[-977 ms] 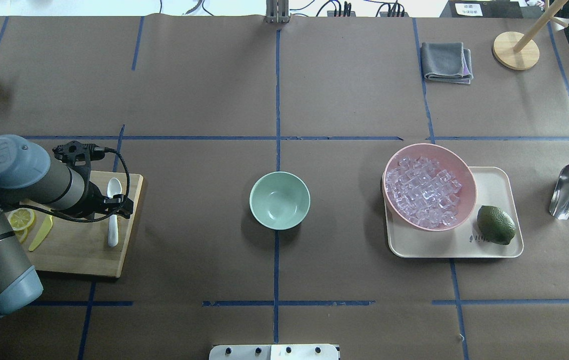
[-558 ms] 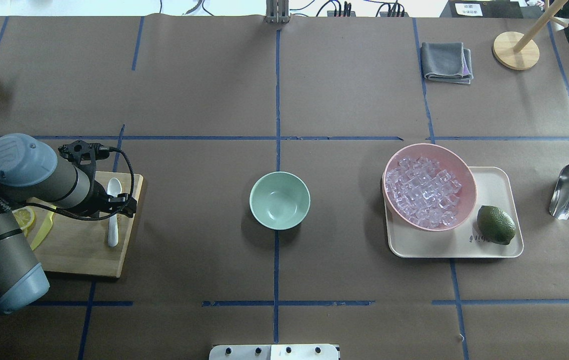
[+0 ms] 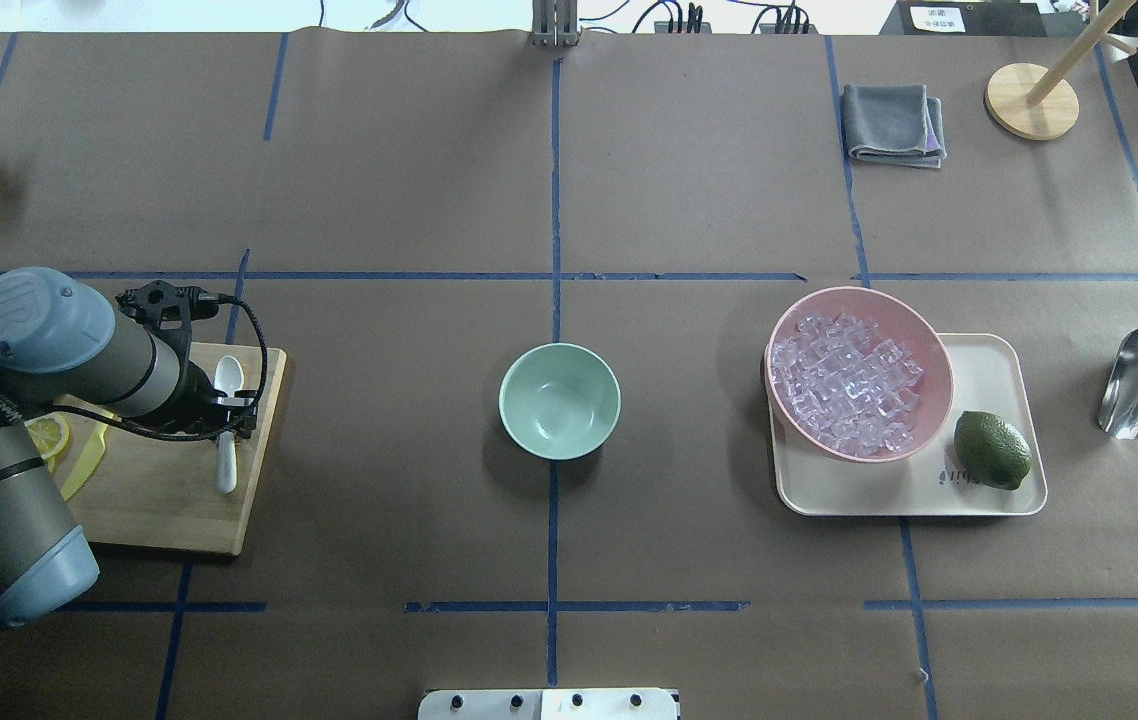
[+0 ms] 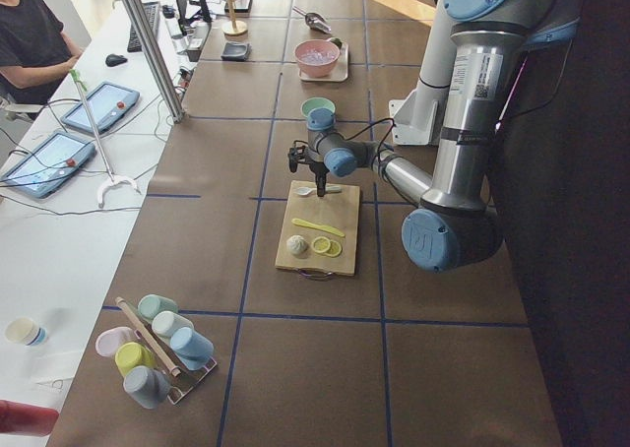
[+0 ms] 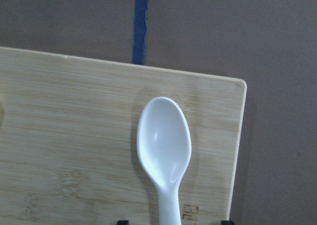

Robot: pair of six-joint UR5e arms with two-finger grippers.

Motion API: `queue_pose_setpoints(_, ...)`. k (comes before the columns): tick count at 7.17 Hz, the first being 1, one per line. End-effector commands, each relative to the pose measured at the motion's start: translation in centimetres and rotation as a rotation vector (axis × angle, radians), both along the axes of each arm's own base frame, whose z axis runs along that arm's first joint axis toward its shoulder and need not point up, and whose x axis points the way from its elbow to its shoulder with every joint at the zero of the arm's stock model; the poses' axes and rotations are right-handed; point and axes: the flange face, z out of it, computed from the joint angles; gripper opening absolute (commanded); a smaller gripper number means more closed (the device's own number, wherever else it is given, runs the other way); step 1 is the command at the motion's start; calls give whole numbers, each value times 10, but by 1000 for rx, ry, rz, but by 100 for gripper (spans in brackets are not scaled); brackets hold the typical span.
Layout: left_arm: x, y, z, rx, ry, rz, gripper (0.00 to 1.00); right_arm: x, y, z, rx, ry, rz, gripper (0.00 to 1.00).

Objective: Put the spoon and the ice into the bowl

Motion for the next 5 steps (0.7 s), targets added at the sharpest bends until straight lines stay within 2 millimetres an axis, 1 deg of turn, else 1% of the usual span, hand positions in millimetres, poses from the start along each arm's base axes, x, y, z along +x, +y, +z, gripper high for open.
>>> queue_pose_setpoints(1, -1, 2, -10, 8, 17, 4, 0, 0, 0, 1, -2, 0, 0, 100)
queue_pose_setpoints(2, -5, 11, -32, -3, 74, 38, 0, 0, 0, 0, -1, 0, 1, 100)
queue_pose_setpoints(3, -10, 10, -64, 19, 128, 45, 0, 0, 0, 0, -1, -2, 1, 100)
queue_pose_setpoints(4, 9, -3, -110, 26, 137, 47, 0, -1, 0, -2, -2, -21, 0, 100)
queue_pose_setpoints(5, 35, -16, -179, 34, 148, 57, 0, -3, 0, -3, -3, -44, -2, 100)
